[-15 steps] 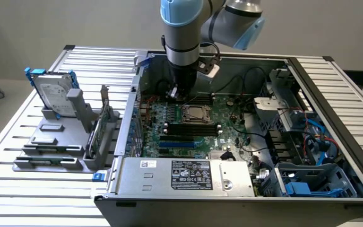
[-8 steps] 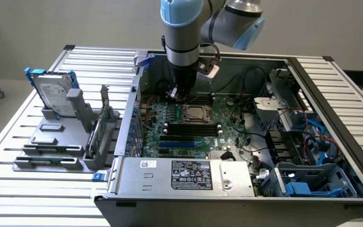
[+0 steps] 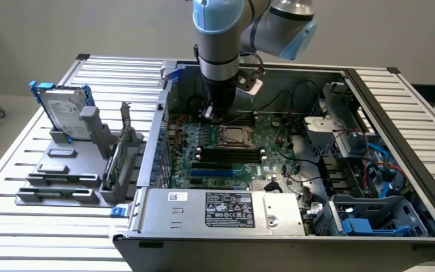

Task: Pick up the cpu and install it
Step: 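Install the first cpu locking lever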

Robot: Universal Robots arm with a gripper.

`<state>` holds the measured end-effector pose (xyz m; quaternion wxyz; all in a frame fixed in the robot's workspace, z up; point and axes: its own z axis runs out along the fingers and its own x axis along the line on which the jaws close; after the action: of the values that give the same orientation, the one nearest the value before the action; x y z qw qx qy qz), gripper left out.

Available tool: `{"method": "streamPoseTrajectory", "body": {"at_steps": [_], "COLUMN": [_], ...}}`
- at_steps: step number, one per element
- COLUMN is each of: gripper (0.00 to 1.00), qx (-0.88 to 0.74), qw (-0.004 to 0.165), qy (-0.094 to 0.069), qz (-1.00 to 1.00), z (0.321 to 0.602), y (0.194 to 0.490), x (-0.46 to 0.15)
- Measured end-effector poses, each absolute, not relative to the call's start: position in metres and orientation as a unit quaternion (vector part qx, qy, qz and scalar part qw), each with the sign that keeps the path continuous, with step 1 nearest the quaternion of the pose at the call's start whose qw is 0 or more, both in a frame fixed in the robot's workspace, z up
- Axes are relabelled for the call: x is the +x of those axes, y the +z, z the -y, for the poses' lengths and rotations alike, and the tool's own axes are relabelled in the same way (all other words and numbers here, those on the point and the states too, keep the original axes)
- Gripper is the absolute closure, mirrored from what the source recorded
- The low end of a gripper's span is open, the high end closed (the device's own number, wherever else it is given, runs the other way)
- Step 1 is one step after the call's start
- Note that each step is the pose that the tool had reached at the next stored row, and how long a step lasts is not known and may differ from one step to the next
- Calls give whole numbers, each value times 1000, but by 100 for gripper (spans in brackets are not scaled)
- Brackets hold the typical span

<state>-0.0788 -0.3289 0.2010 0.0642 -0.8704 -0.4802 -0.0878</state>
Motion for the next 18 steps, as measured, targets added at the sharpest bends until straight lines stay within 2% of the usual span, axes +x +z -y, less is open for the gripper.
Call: {"method": "streamPoseTrajectory", "body": {"at_steps": [18], "gripper": [89], "qx": [-871], "qw": [61], "qy": [-86], "qz": [480], "z": [329], "y": [198], "x": [-72]}}
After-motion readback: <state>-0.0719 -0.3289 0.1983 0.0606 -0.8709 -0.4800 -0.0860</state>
